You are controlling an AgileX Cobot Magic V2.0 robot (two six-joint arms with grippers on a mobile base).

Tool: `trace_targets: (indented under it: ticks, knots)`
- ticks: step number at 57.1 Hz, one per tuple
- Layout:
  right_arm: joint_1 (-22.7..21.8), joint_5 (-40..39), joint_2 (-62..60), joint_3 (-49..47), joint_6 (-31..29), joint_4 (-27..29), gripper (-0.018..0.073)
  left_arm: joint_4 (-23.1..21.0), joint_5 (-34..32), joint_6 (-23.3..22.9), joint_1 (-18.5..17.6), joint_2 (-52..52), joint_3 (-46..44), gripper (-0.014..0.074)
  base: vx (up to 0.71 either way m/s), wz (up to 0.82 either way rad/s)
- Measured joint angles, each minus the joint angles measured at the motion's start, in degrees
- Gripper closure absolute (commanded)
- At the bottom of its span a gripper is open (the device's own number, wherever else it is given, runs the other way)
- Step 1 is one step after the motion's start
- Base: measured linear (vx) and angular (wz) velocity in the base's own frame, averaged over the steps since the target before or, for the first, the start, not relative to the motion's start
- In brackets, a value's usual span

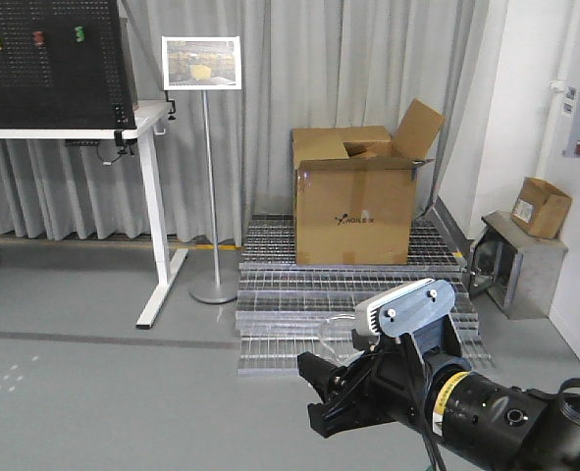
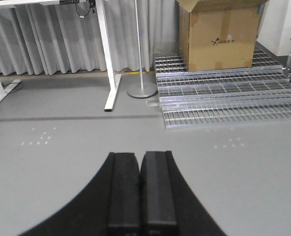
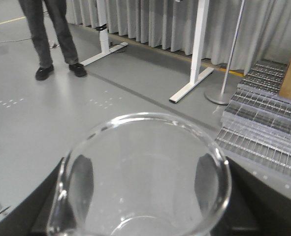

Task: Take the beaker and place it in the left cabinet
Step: 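Hold the beaker in the right gripper while the base drives to the cabinet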

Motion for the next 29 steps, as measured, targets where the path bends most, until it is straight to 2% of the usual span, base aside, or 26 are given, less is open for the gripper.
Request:
trace_targets:
  ticks: [29]
  knots:
    - [0.0, 0.0, 0.1, 0.0, 0.0, 0.0, 0.0365, 0.0, 0.0, 0.0, 0.0, 0.0, 0.0, 0.0593, 0.73, -0.06]
